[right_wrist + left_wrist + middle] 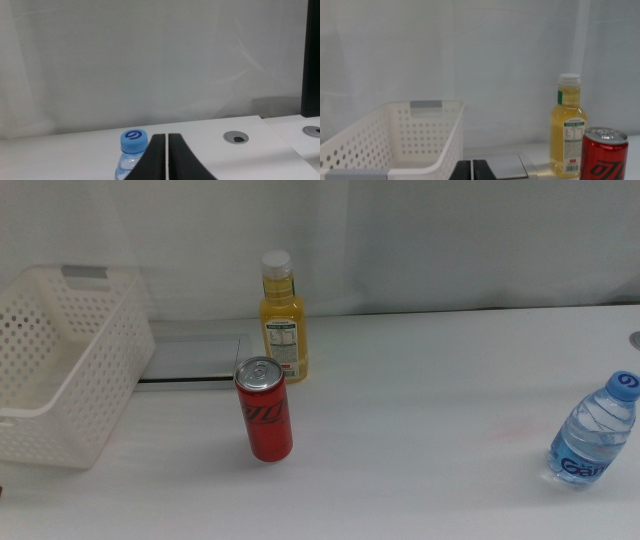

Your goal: Use arms to grab the bottles and put them into the dustbin to the left of the table.

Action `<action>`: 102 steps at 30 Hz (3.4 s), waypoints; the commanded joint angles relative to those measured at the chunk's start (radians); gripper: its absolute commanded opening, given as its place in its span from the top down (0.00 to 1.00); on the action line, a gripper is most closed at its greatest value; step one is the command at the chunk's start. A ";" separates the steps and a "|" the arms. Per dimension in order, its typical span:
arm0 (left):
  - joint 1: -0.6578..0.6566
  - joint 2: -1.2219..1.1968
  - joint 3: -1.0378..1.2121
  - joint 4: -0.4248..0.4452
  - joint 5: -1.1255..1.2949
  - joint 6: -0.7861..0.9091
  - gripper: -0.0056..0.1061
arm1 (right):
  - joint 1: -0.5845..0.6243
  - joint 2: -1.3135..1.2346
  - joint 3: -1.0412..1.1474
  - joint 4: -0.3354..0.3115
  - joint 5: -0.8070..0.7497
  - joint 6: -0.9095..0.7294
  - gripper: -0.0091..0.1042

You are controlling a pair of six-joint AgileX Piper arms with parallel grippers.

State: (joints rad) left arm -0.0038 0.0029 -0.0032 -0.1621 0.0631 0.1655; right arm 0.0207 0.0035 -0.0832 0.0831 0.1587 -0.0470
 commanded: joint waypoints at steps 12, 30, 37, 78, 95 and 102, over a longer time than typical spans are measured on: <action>-0.008 -0.033 0.039 -0.010 -0.032 -0.018 0.93 | -0.005 -0.024 0.006 0.003 -0.012 -0.003 0.69; -0.008 -0.033 0.039 -0.010 -0.082 -0.212 0.13 | 0.001 -0.024 0.006 0.145 -0.061 -0.003 0.20; -0.008 -0.031 0.010 -0.010 -0.063 -0.273 0.13 | 0.001 -0.024 0.006 0.152 -0.067 -0.003 0.20; -0.334 0.815 -0.396 -0.037 -0.179 -0.032 0.14 | 0.001 -0.024 0.006 0.155 -0.075 -0.005 0.20; -0.465 1.197 -0.209 0.176 -0.688 -0.257 0.14 | 0.001 -0.024 0.006 0.155 -0.077 -0.005 0.20; -0.465 1.419 -0.213 0.174 -0.915 -0.254 0.14 | 0.001 -0.024 0.006 0.155 -0.077 -0.005 0.20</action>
State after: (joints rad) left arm -0.4614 1.3762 -0.2186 0.0185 -0.7521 -0.0802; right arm 0.0207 0.0035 -0.0832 0.2373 0.0912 -0.0492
